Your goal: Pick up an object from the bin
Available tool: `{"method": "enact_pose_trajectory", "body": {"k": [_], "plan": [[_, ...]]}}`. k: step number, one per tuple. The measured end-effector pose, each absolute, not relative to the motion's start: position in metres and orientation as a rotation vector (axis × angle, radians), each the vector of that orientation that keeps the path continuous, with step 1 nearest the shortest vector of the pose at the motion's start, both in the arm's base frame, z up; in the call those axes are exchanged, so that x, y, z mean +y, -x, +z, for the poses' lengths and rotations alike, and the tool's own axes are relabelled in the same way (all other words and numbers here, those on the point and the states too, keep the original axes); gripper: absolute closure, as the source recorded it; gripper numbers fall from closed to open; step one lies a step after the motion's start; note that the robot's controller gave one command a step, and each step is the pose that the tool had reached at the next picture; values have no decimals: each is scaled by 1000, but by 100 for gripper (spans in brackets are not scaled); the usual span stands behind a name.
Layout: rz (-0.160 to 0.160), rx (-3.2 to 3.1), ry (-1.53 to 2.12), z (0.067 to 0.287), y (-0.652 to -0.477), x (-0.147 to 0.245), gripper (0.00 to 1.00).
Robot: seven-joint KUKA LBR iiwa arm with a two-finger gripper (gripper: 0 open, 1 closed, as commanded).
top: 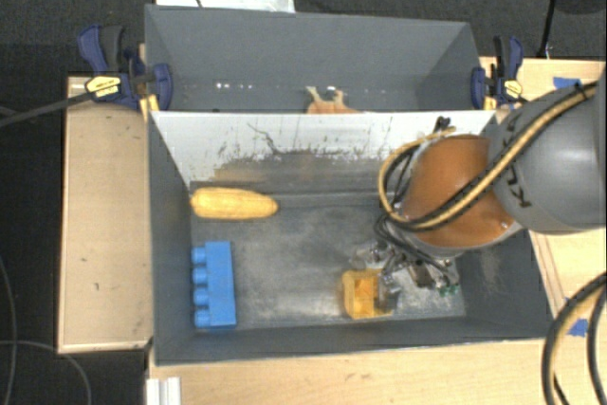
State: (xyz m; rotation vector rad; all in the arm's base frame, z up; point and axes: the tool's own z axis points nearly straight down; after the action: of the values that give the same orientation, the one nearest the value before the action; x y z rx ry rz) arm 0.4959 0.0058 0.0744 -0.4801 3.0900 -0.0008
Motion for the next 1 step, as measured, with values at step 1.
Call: {"method": "enact_pose_trajectory", "body": {"k": [1], "plan": [[-3,3081,477,76,-474,6,100]]}}
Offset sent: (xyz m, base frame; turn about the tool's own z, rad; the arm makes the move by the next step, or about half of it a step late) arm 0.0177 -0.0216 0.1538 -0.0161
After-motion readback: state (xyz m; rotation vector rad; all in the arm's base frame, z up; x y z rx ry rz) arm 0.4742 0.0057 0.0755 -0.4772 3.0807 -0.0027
